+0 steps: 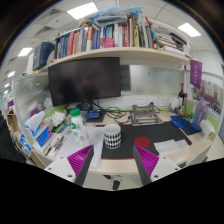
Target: Pour water
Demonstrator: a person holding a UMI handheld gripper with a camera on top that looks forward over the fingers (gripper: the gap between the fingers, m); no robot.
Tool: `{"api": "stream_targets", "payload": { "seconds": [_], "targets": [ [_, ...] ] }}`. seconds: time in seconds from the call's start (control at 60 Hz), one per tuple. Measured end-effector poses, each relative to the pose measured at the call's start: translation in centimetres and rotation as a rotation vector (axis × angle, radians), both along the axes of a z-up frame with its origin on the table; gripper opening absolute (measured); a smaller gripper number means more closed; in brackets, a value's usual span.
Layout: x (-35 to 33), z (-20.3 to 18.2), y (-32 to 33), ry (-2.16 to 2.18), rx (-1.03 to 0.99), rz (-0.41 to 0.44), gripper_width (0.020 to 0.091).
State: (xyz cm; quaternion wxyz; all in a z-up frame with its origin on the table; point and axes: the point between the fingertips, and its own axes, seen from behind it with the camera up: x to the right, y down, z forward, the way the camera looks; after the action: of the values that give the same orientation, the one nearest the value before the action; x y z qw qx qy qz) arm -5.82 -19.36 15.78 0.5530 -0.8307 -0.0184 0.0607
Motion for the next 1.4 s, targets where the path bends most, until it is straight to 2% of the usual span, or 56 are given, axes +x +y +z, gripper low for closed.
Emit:
{"api": "stream_targets", "payload": {
  "seconds": [0.067,0.083,0.1,0.2,0.317,0.7,0.767,0.8,0.817,0.983,1.067,1.2,1.4],
  "targets": [
    [-2.9,-0.9,0.6,0.009,0.0,0.02,0.0809],
    [-1.7,-0.4,0.3,0.012,0.003,0.027,0.0809],
    [-4.2,-1.6,1.0,0.007,0.003,0.029,0.0808],
    [-8.5,-3.4,2.8,-0.023,0.015,0.052,0.0807],
    [-11.8,-4.3,5.9,-0.029,0.053,0.054,0.0812],
    [-16.1,-6.2,15.5,-0.046,0.154,0.033,0.0807],
    [-16.3,-6.0,16.3,-0.049,0.186,0.027,0.0755],
    [-16.3,-5.6,16.6,-0.05,0.206,0.021,0.0658],
    [-16.3,-5.3,16.7,-0.051,0.216,0.016,0.0564],
    [-16.2,-5.4,17.4,-0.052,0.248,-0.001,0.0539],
    [-16.5,-5.2,17.5,-0.042,0.26,-0.013,0.049],
    [-16.8,-5.3,17.2,-0.026,0.273,0.038,0.0418],
    [-16.8,-5.5,17.5,-0.042,0.241,0.05,0.0415]
  ]
}}
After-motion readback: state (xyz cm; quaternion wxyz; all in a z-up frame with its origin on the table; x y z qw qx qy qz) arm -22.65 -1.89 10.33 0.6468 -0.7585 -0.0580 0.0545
